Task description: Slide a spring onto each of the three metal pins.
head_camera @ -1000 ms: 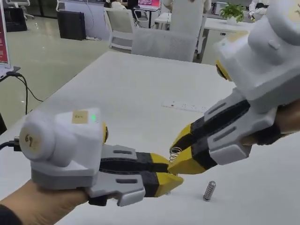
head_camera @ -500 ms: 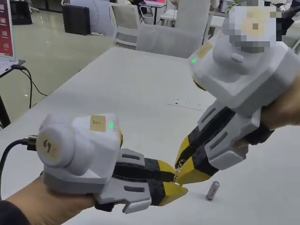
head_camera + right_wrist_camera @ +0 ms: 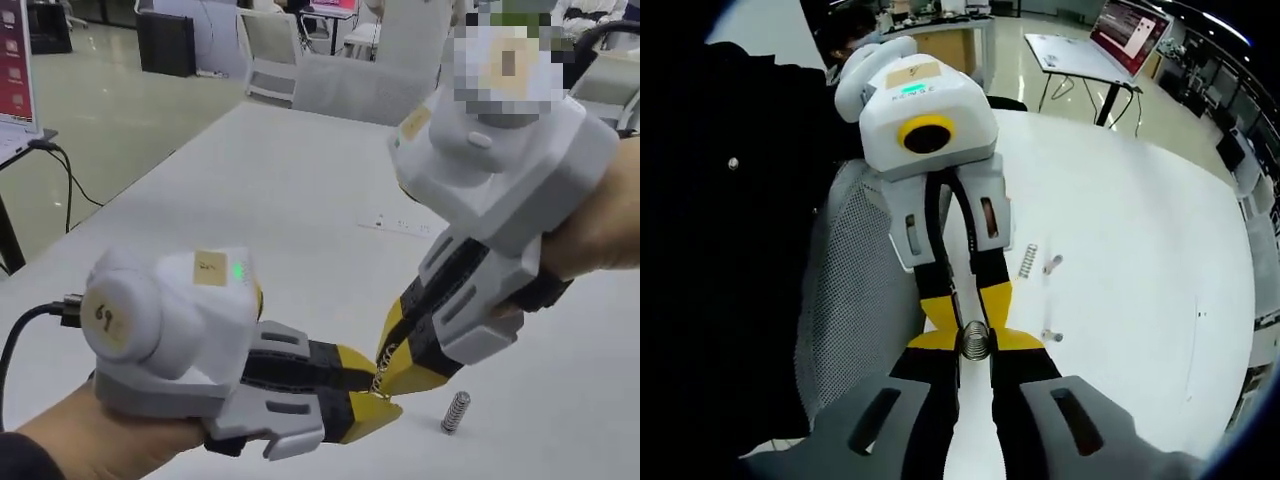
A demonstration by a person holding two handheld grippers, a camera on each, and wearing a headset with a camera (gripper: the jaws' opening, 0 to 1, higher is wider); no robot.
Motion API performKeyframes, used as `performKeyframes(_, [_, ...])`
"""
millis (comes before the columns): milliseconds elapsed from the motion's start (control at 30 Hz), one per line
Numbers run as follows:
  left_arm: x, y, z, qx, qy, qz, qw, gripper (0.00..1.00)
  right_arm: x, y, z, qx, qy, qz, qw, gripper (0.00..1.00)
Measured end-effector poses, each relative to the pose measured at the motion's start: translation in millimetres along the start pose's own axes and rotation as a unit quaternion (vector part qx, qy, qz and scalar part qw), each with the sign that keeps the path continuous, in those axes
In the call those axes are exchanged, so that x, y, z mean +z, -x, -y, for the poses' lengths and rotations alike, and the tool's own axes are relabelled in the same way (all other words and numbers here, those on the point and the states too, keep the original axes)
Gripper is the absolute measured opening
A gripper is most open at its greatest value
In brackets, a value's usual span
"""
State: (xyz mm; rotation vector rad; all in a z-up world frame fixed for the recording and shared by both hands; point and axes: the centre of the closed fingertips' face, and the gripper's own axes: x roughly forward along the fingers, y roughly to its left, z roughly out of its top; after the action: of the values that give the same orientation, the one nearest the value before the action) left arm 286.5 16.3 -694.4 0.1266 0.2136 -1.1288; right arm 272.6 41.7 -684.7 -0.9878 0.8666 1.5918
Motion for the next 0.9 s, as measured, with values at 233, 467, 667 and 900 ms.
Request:
performKeyframes(233, [-0.3, 9.2, -8.1, 0.02, 0.008, 0.0, 0.9998, 0.17, 1.8, 10.1, 9.2, -0.014, -0.007, 0.008, 0.9998, 0.08])
performKeyframes(467, [1.5, 32.0, -20.9, 0.059, 0.02, 0.005, 0.9981, 0.31, -1.7, 10.3, 27.0, -0.036, -0.013, 0.009, 0.9992, 0.08])
performKeyframes(667, [3.9, 57.0, -29.2, 0.099, 0.021, 0.009, 0.9948, 0.42, -9.9, 3.9, 47.4, -0.056, -0.016, -0.001, 0.9983, 0.08])
performKeyframes(900, [4.9, 81.7, -37.8, 0.14, 0.025, 0.018, 0.9896, 0.52, -19.8, -10.0, 66.7, -0.067, -0.025, -0.017, 0.9973, 0.08])
